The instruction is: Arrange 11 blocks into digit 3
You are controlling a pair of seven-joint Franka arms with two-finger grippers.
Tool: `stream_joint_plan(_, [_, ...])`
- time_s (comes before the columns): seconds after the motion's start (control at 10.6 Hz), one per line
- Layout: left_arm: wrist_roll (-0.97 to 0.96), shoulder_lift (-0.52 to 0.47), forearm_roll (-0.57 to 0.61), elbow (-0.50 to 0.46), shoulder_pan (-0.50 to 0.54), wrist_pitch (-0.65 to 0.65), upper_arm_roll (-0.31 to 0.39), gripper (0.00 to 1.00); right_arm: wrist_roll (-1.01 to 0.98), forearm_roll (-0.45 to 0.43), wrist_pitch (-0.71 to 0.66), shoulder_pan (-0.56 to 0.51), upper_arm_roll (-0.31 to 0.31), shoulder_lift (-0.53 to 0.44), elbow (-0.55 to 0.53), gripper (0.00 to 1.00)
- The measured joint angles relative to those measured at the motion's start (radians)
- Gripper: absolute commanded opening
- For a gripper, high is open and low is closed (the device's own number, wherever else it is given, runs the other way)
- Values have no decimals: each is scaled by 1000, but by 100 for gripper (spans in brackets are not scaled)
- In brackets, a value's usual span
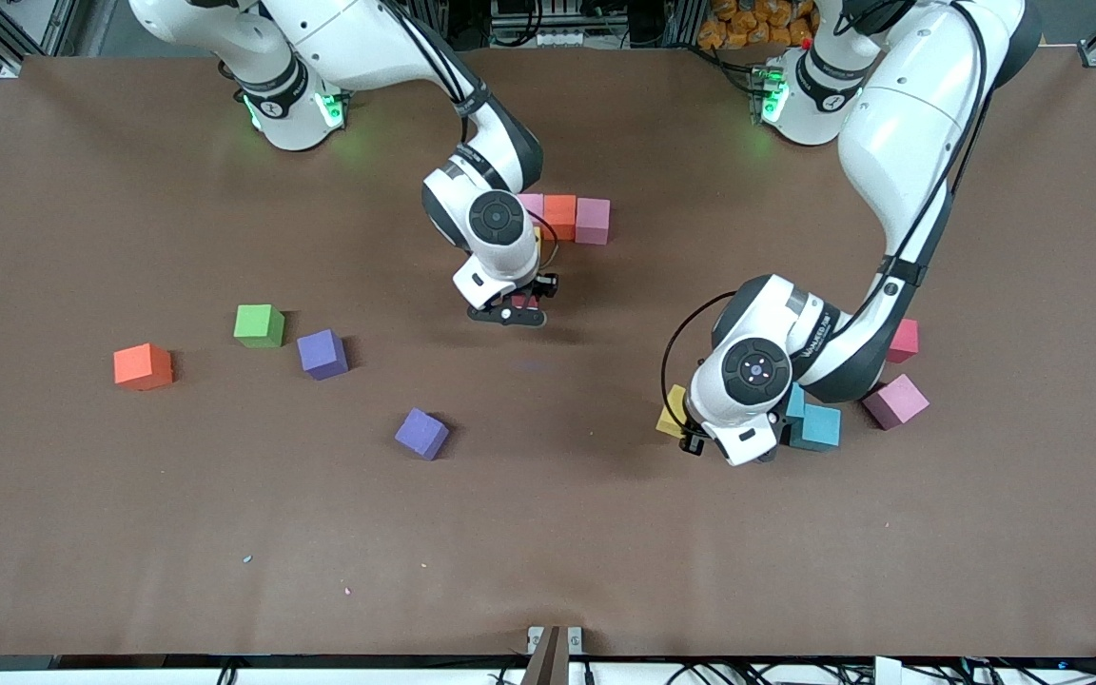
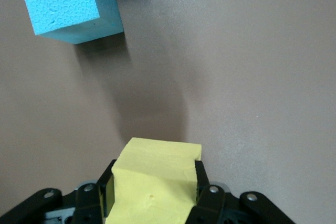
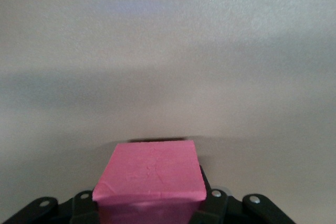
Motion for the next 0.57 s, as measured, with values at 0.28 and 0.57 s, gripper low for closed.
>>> stream_joint_plan(0.28, [0, 0, 0, 0, 4, -8, 0, 0, 6, 0, 24, 8, 0, 4, -20, 13])
stream_joint_plan(0.57, [0, 0, 0, 0, 13, -15, 0, 0, 7, 0, 24, 11, 0, 4, -21, 15])
